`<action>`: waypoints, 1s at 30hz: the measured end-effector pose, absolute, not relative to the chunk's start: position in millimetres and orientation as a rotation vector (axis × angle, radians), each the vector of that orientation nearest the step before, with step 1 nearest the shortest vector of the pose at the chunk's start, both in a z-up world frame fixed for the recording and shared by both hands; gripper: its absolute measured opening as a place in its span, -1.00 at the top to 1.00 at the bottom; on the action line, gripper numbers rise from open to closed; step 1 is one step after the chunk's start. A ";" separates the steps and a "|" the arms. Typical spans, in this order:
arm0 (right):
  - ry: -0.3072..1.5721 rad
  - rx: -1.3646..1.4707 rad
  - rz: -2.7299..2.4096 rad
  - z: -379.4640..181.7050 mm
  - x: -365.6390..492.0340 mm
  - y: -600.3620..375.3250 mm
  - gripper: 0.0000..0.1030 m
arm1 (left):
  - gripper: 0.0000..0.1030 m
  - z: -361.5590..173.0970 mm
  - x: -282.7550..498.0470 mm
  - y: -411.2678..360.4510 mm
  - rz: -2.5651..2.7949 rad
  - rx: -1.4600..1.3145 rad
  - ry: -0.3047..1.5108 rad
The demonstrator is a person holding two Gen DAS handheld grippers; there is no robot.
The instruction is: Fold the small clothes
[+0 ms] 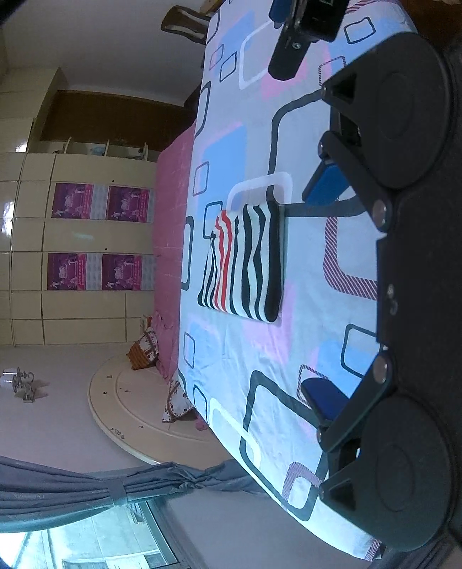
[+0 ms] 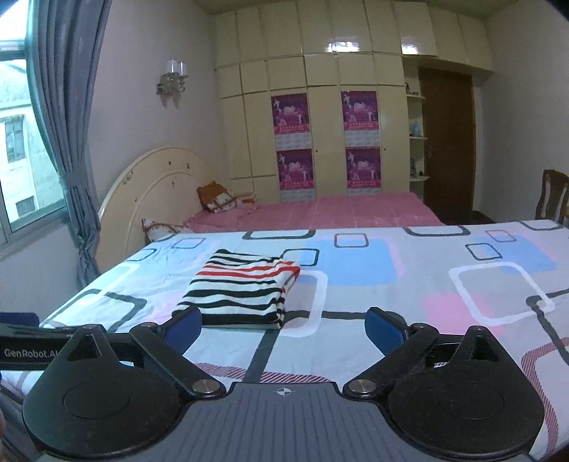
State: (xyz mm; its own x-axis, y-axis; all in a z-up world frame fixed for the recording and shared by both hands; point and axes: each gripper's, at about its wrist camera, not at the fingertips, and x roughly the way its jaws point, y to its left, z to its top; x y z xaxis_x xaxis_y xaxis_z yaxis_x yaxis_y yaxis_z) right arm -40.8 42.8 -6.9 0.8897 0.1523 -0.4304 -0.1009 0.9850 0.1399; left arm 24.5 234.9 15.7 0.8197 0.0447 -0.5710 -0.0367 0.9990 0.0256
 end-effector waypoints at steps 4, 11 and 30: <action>0.456 0.117 0.135 -7.3 -42.1 41.8 -0.89 | -1.00 15.4 22.9 233.8 0.048 0.010 0.612; 0.459 0.120 0.141 -8.3 -41.2 42.3 -0.89 | -1.00 15.5 23.4 234.9 0.066 0.010 0.614; 0.476 0.122 0.153 -13.5 -31.9 45.6 -0.90 | -1.00 13.5 31.0 234.5 0.073 0.017 0.628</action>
State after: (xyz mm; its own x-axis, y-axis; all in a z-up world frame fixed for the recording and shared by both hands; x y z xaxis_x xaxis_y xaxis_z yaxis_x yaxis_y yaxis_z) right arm -31.9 45.6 -13.5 0.8777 0.1749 -0.4461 -0.1179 0.9812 0.1528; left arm 31.0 234.5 13.5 0.8065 0.0733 -0.5867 -0.0630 0.9973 0.0380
